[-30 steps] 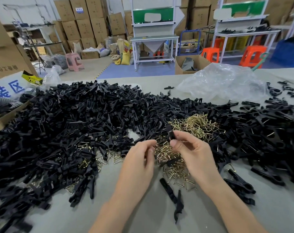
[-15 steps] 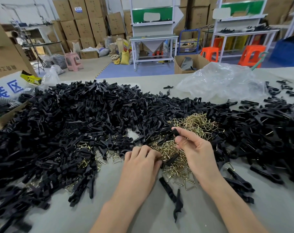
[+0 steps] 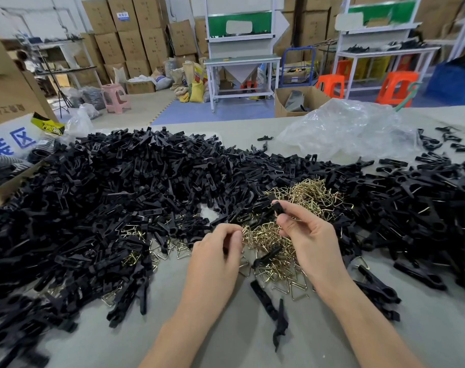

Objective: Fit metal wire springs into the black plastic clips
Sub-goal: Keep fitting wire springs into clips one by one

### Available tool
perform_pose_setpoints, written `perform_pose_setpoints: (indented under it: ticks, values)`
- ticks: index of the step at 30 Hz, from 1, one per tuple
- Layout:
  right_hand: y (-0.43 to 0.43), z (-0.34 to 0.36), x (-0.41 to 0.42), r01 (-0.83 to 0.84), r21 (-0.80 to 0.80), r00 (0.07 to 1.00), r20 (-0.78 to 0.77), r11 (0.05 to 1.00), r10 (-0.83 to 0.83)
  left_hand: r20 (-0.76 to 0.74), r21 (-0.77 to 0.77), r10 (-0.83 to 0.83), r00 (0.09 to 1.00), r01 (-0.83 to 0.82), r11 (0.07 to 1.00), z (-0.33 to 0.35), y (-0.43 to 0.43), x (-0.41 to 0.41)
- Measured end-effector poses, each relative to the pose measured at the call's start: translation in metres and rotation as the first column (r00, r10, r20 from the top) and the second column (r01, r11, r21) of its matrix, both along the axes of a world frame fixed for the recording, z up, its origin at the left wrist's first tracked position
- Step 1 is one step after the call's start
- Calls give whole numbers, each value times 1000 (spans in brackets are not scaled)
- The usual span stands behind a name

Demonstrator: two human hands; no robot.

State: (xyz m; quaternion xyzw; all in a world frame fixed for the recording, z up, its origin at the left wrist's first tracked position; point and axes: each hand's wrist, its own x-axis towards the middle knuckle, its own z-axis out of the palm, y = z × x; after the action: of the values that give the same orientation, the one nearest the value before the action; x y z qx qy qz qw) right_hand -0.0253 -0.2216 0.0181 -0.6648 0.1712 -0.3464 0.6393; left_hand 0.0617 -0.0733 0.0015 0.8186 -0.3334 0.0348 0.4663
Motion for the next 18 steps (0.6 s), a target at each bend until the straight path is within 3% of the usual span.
perform_pose_setpoints:
  ticks: [3, 8, 18]
  values:
    - [-1, -1, 0, 7, 3, 1000, 3, 1000, -7, -205, -164, -37, 978, 3, 987, 5, -1, -2]
    - [0, 0, 0, -17, 11, 1000, 4, 1000, 17, -328, -255, -49, 943, -38, 966, 8, -3, 1]
    - [4, -3, 2, -304, 197, 953, 57, 932, 299, -313, -298, -148, 938, 51, 953, 10, -7, -10]
